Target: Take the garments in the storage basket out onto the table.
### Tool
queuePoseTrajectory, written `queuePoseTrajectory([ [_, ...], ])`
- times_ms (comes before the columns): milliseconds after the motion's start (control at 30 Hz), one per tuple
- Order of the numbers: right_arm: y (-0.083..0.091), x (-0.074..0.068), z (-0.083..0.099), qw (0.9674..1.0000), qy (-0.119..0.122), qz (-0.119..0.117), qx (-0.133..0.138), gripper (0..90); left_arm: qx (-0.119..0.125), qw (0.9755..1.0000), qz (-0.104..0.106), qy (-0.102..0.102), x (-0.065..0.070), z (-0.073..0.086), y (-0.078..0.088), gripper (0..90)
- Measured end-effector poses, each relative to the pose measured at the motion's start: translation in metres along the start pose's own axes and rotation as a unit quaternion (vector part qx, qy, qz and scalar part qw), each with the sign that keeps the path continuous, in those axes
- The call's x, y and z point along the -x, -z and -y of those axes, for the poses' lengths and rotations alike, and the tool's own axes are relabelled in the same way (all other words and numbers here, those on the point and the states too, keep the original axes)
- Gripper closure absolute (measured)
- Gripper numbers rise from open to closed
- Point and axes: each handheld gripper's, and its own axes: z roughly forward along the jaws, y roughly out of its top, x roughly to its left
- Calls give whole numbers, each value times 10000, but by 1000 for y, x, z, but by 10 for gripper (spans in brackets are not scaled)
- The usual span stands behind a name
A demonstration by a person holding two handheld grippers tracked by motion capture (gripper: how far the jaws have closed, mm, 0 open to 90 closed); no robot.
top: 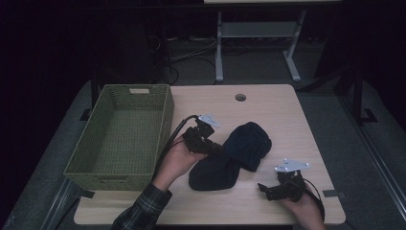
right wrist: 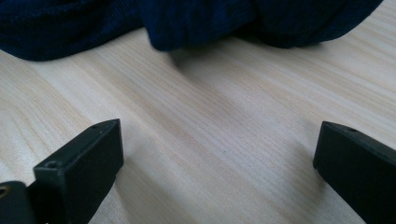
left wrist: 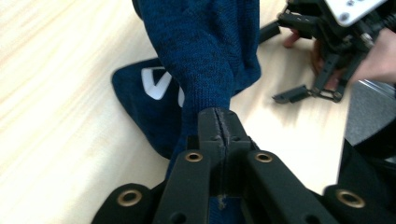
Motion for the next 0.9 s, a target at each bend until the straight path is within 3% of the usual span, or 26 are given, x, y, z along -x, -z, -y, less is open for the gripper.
queuePoseTrajectory([
  [200,0,0,0,10000,1,-1,1,14,94,9999,-74,-14,6,7,5,899],
  [433,0,0,0,10000,5,-2,3,14,144,9998,85,-53,15,19,11,899],
  [633,0,0,0,10000,14,1,6,14,62,9998,149,-95,25,33,-1,899],
  [900,0,0,0,10000,12,-8,4,14,-72,9995,234,-174,35,53,-32,898],
])
